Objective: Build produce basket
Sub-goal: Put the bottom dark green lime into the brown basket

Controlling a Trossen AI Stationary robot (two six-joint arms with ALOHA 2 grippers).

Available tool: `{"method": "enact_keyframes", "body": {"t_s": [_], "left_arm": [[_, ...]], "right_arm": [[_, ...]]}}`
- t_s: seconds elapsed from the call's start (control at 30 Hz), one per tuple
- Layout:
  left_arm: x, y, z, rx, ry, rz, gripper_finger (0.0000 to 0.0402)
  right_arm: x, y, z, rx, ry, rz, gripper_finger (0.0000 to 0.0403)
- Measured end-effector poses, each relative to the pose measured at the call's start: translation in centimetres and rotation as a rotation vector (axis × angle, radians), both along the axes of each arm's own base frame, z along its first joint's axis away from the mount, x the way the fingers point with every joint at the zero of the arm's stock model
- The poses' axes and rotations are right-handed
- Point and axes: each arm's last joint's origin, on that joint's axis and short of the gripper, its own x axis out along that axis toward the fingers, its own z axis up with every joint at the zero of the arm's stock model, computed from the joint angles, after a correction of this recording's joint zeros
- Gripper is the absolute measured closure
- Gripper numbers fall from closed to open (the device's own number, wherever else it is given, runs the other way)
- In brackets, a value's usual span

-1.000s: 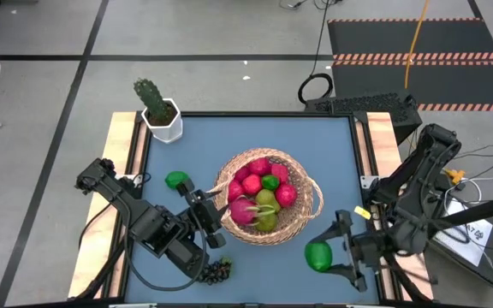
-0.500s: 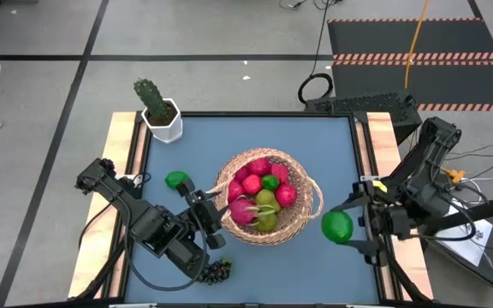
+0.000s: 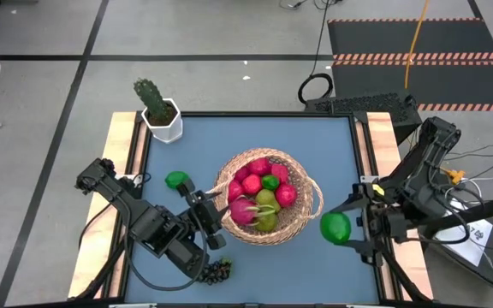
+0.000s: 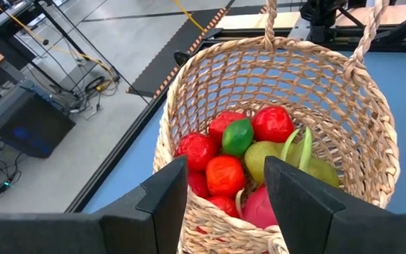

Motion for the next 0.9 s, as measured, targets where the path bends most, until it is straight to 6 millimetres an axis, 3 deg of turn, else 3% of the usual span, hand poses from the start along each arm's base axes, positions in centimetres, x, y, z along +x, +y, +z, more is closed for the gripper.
{"method": "enact_keyframes", "body": {"t_s": [0.9], "left_arm": [[0.1,-0.1,0.0,0.000,-0.004,-0.006,0.0213]], "right_arm": [[0.2,0.3,-1.0,-0.365,0.012,-0.039,0.0094]]}}
